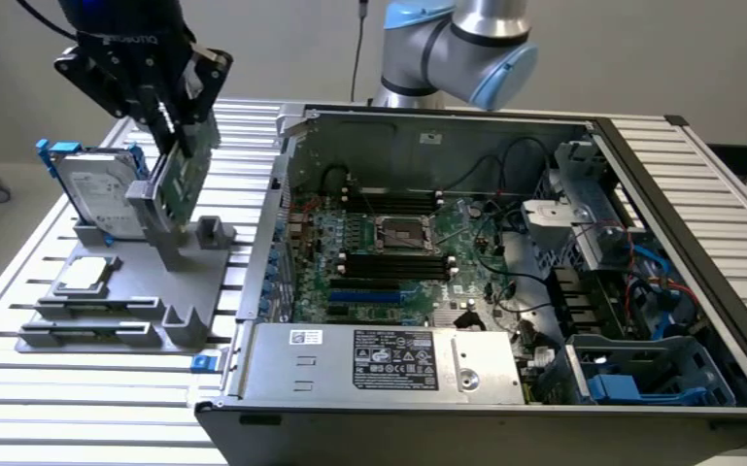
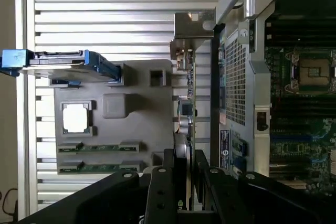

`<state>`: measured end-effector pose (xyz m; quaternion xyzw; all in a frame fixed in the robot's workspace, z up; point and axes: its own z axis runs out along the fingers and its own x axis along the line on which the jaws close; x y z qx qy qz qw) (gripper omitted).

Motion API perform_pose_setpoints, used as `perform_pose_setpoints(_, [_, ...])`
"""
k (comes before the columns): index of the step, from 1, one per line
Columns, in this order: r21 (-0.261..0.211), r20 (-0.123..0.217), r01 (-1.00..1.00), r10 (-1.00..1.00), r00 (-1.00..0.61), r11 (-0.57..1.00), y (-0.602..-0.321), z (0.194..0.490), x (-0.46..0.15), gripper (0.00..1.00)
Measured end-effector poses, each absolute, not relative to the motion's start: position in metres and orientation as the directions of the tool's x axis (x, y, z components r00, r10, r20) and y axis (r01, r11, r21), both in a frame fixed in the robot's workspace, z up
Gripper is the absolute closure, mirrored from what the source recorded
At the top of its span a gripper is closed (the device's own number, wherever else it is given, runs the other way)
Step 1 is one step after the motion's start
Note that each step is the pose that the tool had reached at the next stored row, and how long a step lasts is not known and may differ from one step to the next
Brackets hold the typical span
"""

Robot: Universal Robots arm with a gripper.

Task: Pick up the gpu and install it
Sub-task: 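Pick up the gpu and move the gpu toward the slot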

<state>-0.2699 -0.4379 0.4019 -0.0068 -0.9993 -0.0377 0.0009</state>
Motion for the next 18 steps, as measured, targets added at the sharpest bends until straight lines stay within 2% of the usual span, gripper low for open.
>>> perform_pose_setpoints(8, [0.078,0.013,0.014,0.013,-1.0,0.997,-0.44,0.437,-0.234,0.74])
perform_pose_setpoints(18, [0.079,0.015,0.015,0.014,-1.0,0.997,-0.443,0.44,-0.188,0.74])
